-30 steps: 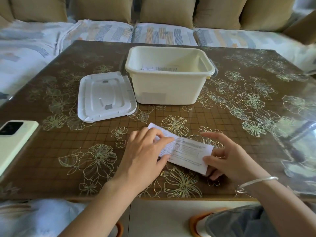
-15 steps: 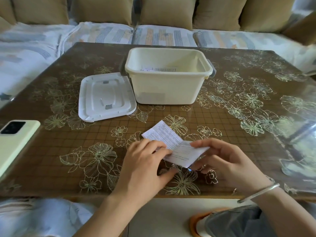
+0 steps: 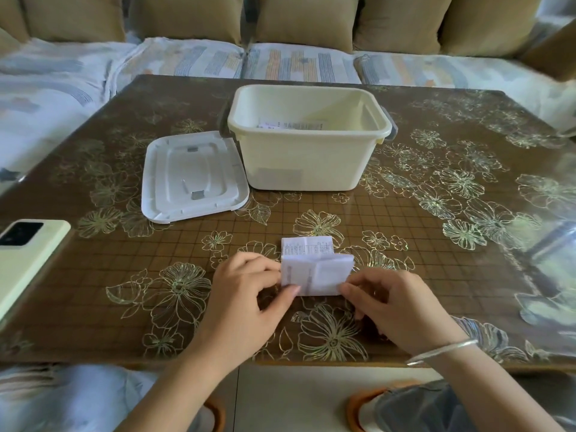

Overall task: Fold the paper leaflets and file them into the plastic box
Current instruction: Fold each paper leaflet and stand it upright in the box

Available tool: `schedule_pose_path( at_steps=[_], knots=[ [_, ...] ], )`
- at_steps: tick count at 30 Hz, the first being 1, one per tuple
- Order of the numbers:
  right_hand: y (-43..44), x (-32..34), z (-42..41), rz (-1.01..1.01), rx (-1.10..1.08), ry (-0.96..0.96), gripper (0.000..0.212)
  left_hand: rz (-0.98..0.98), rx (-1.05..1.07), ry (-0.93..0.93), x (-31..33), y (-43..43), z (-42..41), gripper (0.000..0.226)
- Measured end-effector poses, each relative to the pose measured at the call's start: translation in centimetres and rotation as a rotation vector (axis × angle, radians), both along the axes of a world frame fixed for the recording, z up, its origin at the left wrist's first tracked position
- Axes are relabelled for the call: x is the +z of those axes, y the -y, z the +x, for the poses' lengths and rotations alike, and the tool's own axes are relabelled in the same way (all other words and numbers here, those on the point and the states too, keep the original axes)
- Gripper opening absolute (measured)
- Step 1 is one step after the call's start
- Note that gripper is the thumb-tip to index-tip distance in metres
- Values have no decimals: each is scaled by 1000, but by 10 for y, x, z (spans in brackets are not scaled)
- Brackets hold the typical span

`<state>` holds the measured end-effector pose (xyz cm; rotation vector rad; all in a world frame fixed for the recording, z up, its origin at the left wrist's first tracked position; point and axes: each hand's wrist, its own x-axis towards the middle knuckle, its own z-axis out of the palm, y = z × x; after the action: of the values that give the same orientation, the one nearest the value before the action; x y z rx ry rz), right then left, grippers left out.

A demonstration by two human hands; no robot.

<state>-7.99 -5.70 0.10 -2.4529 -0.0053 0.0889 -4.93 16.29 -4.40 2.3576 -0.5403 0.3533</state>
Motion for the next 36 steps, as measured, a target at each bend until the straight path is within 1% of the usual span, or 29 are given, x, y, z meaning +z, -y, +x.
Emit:
schedule_pose_path(
  at_steps=[2,4,9,12,14,17,18,19,20,22,25,26,28,31,32,36],
  knots=[
    [-3,-3,4,-33,-43,10,23,-12,50,-14,-1,4,2,43],
    [-7,-6,7,-87,-78,16,26,-5,115,-9,-2,10,3,43],
    [-14,-11,11,-192,-172,20,29,79,271,4,-1,22,0,23],
    [-17,-10,12,-226,-195,26,29,145,286,-5,3,24,1,22],
    [-19,-10,11,-262,-187,31,29,161,267,-18,6,24,3,29],
    [-21,-8,10,-289,-185,41,28,154,251,-40,9,25,4,64],
    [-21,-7,10,-293,-182,46,27,160,236,-25,10,26,5,72],
    [-21,-6,10,-295,-175,49,26,178,210,2,10,27,4,73],
    [-21,-5,10,-295,-162,50,25,207,175,39,10,28,5,70],
    [-21,-5,10,-292,-126,94,26,285,94,111,8,29,7,53],
    [-22,-10,10,-369,-17,348,37,343,13,118,4,27,12,36],
    [-23,-13,11,-395,38,410,40,349,2,101,4,25,13,36],
    [-21,-20,16,-420,173,473,43,377,-27,69,3,21,14,38],
    [-14,-22,22,-372,285,469,32,431,-106,12,4,11,18,42],
    [-12,-21,23,-354,308,447,33,451,-142,-11,5,8,21,45],
    [-4,-21,26,-343,378,396,50,563,-304,-74,12,-7,36,50]
  ],
)
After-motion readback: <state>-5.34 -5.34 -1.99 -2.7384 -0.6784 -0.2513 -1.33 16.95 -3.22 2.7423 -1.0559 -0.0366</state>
